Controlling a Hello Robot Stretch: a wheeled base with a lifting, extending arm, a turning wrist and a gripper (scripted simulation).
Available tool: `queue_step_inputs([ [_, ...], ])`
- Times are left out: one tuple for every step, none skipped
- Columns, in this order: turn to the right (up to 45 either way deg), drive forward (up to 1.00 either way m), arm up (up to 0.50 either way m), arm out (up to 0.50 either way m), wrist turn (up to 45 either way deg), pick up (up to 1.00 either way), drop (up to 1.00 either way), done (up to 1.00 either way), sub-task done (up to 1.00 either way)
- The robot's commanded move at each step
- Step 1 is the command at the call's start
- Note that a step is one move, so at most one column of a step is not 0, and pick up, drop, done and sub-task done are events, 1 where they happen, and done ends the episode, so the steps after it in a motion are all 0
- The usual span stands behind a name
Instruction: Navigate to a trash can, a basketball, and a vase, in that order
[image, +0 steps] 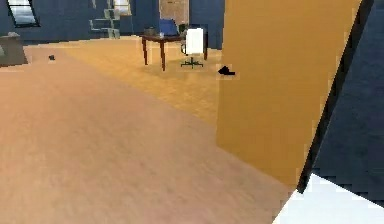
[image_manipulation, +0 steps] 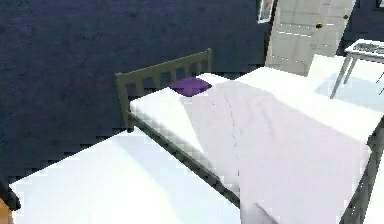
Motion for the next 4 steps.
queue_step_inputs([
  [0.0,0.10,0.00,0.00,0.0,0.00,0.00,0.00,0.00],
  [-30.0,0.00,0.00,0.00,0.0,0.00,0.00,0.00,0.00],
  [0.0,1.00,0.00,0.00,0.0,0.00,0.00,0.00,0.00],
  [0.0,1.00,0.00,0.00,0.0,0.00,0.00,0.00,0.00],
])
